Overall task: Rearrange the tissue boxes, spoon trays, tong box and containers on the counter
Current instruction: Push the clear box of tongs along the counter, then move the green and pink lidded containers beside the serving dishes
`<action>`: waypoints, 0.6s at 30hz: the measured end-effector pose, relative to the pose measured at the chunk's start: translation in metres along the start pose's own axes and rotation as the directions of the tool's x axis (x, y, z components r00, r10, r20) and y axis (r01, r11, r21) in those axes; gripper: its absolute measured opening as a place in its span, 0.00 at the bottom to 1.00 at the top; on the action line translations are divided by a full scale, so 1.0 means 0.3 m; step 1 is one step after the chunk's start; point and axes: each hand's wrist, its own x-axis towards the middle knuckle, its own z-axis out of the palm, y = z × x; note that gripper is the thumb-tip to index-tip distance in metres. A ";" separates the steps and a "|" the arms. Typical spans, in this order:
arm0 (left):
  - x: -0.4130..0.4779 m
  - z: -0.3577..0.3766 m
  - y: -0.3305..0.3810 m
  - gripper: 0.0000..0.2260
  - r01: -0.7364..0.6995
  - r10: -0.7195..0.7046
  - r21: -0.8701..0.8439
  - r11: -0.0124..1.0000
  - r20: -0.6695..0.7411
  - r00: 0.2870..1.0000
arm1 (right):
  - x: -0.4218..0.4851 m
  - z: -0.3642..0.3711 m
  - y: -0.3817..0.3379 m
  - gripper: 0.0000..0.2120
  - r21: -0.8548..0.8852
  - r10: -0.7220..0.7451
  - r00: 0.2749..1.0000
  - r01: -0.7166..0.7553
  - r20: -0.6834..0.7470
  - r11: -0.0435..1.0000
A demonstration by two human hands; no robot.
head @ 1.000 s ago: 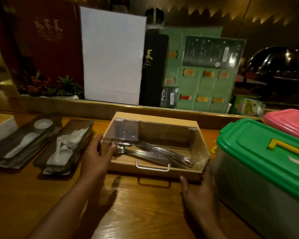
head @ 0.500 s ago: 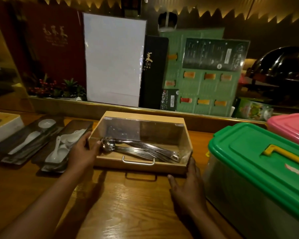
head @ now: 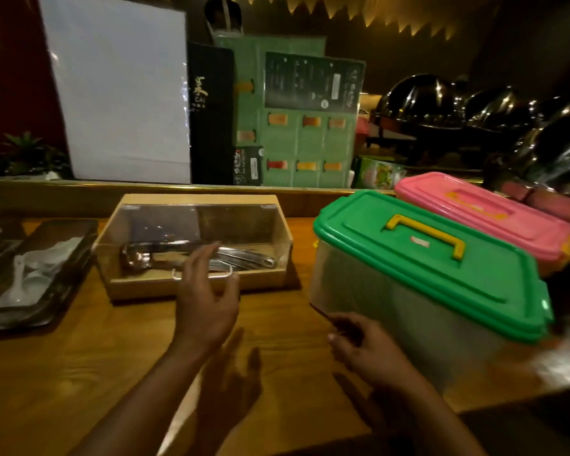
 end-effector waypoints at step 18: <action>-0.271 0.459 0.639 0.42 0.036 0.001 -0.097 0.995 0.352 0.936 | -0.219 -0.715 -0.038 0.11 -0.287 -0.508 0.662 0.421 -0.552 0.861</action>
